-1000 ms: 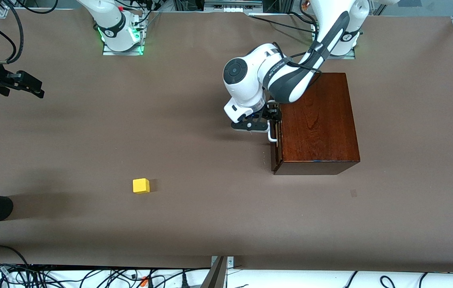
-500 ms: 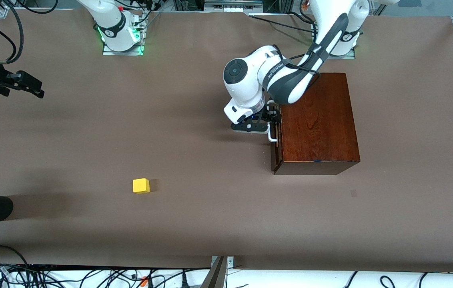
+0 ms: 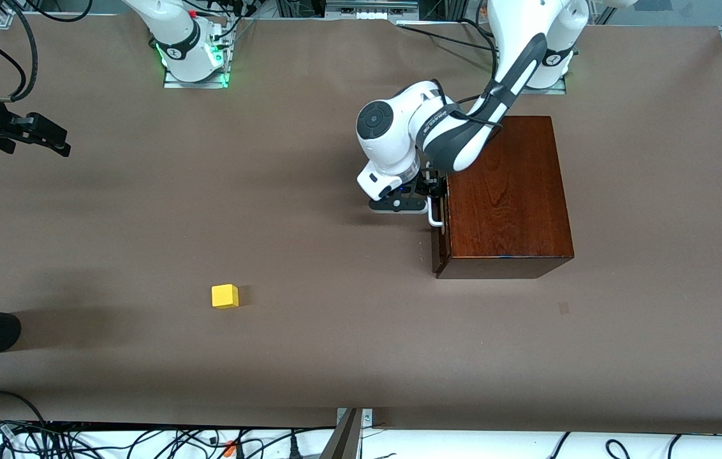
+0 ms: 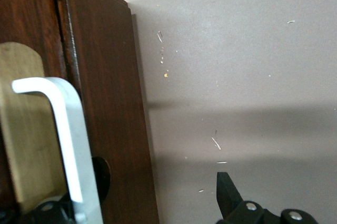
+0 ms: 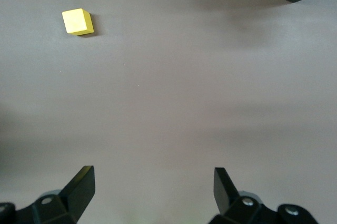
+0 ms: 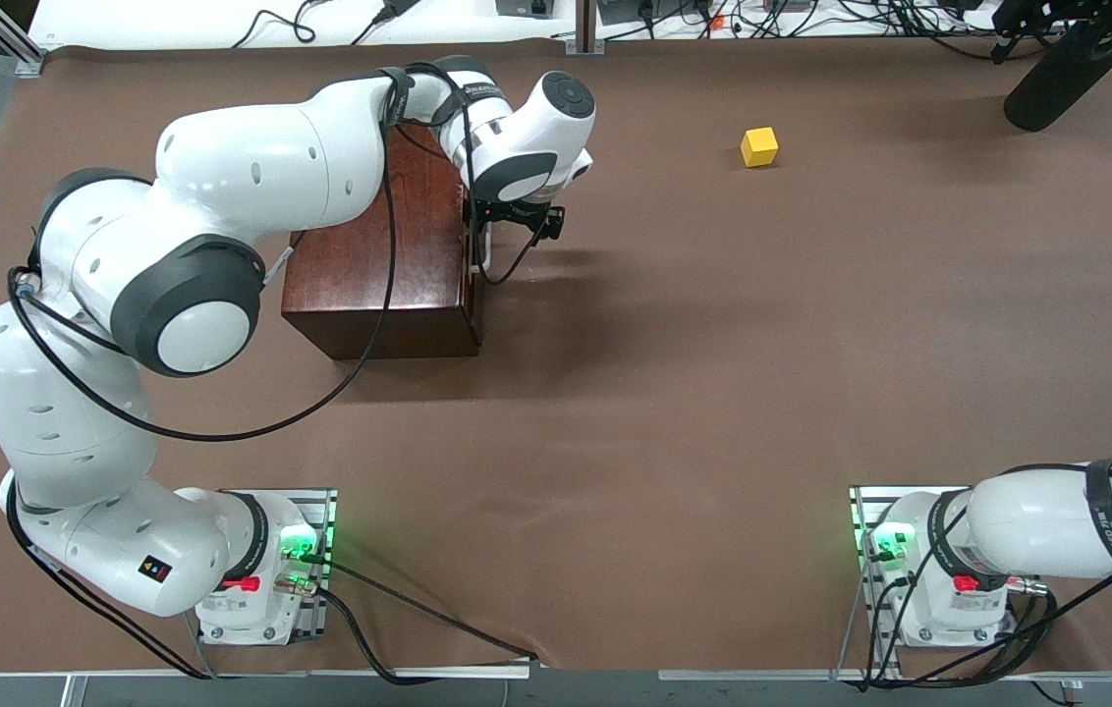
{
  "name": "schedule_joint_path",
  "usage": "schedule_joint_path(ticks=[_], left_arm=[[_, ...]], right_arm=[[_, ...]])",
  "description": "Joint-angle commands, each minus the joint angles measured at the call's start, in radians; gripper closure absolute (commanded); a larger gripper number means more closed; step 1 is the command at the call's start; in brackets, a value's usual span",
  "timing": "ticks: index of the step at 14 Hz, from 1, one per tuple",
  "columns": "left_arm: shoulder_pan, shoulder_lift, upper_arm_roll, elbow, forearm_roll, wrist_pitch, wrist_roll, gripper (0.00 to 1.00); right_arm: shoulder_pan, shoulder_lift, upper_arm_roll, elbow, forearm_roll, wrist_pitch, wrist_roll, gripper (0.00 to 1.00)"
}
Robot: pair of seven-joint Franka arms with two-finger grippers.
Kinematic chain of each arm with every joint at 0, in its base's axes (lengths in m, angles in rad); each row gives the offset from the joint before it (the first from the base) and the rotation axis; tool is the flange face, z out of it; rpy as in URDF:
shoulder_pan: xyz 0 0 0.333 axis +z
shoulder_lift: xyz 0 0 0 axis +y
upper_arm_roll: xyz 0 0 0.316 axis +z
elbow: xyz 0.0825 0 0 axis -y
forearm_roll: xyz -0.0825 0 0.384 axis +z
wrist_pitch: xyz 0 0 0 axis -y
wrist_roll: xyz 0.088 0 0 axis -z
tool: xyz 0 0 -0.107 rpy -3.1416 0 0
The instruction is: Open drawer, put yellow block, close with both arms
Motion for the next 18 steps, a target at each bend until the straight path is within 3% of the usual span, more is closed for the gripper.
schedule_joint_path(ticks=[1,12,18], left_arm=[[-0.008,-0.002,0.005,-0.013,0.029,0.038,-0.04,0.0],[-0.067,0.017,-0.002,0.013,0.009,0.117,-0.173,0.0],[-0.097,0.065,-0.002,0.075,0.009,0.122,-0.223,0.0]], right_arm=[[-0.013,0.004,0.009,0.018,0.018,-0.005,-0.012,0.0],[-0.013,0.004,0.009,0.018,0.016,-0.005,-0.013,0.0],[-0.013,0.004,0.009,0.018,0.016,-0.005,-0.013,0.0]])
